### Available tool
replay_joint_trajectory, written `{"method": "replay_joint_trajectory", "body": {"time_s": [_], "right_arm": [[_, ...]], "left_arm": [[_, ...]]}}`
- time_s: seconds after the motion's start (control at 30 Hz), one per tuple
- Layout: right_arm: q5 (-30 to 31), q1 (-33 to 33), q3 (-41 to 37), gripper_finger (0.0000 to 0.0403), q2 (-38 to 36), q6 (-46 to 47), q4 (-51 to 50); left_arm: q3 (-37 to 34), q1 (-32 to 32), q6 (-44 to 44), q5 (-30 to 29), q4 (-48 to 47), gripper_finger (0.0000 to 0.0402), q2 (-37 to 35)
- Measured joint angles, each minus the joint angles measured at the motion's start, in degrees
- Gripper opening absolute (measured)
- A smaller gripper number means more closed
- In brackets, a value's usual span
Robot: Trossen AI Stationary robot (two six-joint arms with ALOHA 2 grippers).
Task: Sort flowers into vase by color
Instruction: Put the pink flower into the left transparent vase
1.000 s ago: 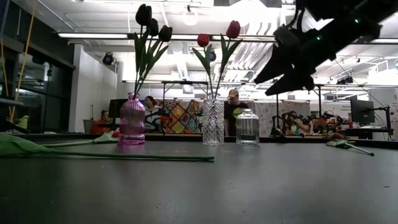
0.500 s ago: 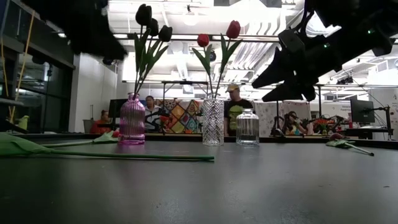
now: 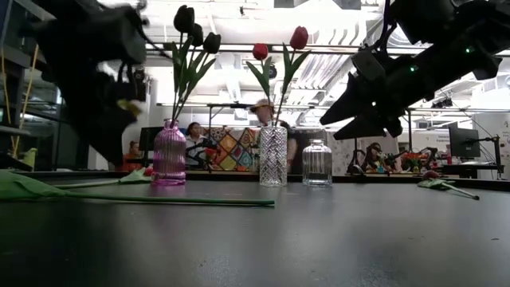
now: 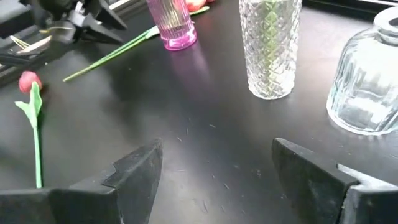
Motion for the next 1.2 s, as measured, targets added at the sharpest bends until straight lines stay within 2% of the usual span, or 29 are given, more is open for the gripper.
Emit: {"method": "replay_joint_trajectory", "body": {"time_s": [0.4, 0.6, 1.03, 1.2], "right_arm": [[-0.12, 0.00, 0.00, 0.0288, 0.78, 0.50, 0.76], [-0.14, 0.00, 0.00, 0.0288, 0.78, 0.59, 0.93], [-0.38, 0.00, 0.00, 0.0288, 0.78, 1.94, 0.93], [-0.38, 0.01, 0.00, 0.0288, 0.78, 1.97, 0.91]], "left_arm": [[-0.22, 10.18, 2.18, 0.94, 4.24, 0.0156, 7.11], [-0.14, 11.41, 6.30, 3.49, 8.95, 0.0156, 8.43], [-0.06, 11.45, 3.12, 3.81, 5.83, 0.0156, 8.73], [-0.29, 11.56, 0.28, 2.03, 4.35, 0.0156, 8.78]]}}
